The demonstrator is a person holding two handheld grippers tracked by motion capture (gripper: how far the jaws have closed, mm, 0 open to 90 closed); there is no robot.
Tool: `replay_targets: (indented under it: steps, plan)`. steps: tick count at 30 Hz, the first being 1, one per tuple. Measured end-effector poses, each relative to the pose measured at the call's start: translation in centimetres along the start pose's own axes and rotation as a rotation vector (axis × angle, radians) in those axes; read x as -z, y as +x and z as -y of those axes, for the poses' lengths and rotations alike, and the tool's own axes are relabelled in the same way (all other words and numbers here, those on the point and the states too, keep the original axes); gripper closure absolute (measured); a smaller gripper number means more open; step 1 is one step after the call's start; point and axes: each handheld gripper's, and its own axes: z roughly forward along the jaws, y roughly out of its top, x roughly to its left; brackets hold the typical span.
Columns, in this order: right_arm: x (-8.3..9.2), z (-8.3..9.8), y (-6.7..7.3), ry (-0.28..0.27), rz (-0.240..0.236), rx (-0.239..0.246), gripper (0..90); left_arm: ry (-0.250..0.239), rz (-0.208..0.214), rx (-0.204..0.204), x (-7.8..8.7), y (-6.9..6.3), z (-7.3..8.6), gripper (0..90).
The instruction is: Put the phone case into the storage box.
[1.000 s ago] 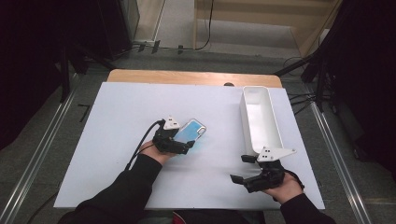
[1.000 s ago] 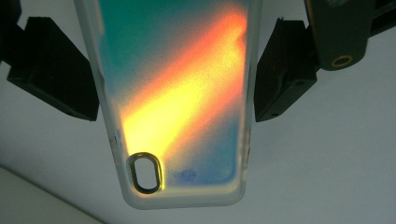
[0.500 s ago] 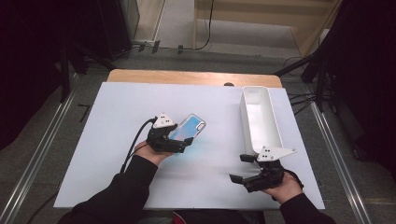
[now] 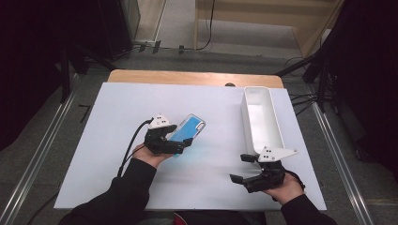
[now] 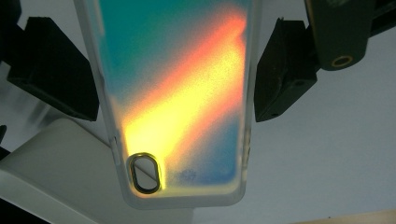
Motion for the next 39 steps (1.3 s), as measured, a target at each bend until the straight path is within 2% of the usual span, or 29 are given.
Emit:
replay_targets:
  steps: [4,7,10,13,14,18,19,23,24,26,28,29,32,34,39]
  plan:
    - [-0.2,-0.6,0.2,0.025,0.016,0.005,12.8,-0.04,-0.028,0.023,0.2,-0.2,0.2,16.5]
    - [-0.2,-0.8,0.1,0.034,0.026,-0.008,12.8,-0.053,-0.023,0.037,0.2,-0.4,0.2,16.5]
    - [-0.1,-1.3,0.0,0.015,0.034,-0.034,12.8,-0.062,-0.019,0.068,0.1,-0.5,0.4,16.5]
    - [0.0,-1.6,0.1,0.006,0.038,-0.041,12.8,-0.076,-0.02,0.098,0.1,-0.5,0.6,16.5]
    - [-0.1,-1.8,0.3,0.007,0.058,-0.039,12.8,-0.089,-0.018,0.104,0.1,-0.5,0.7,16.5]
    - [-0.2,-2.2,0.5,0.004,0.079,-0.032,12.8,-0.108,-0.016,0.146,0.2,-0.6,0.9,16.5]
    - [-0.2,-2.6,0.7,-0.004,0.089,-0.054,12.8,-0.112,-0.015,0.156,0.2,-0.6,0.9,16.5]
    - [-0.1,-3.1,0.8,-0.016,0.086,-0.08,12.8,-0.129,-0.016,0.177,0.1,-0.7,1.2,16.5]
    - [0.0,-3.4,0.8,-0.016,0.092,-0.105,12.8,-0.133,-0.017,0.19,0.1,-0.7,1.2,16.5]
    - [0.1,-3.8,0.8,-0.019,0.092,-0.124,12.8,-0.149,-0.006,0.211,0.1,-0.7,1.5,16.5]
    - [0.1,-3.9,0.9,-0.021,0.092,-0.124,12.8,-0.169,-0.011,0.214,0.1,-0.8,1.7,16.5]
    - [0.0,-4.3,1.0,-0.031,0.101,-0.1,12.8,-0.173,-0.012,0.219,0.0,-0.8,1.8,16.5]
    - [-0.2,-4.9,1.4,-0.033,0.114,-0.097,12.8,-0.19,-0.012,0.235,-0.1,-0.9,2.0,16.5]
    - [-0.3,-5.1,1.4,-0.033,0.116,-0.098,12.8,-0.191,-0.022,0.227,0.0,-0.9,2.1,16.5]
    - [-0.7,-6.1,1.6,-0.035,0.114,-0.131,12.8,-0.215,-0.041,0.236,-0.1,-0.9,2.4,16.5]
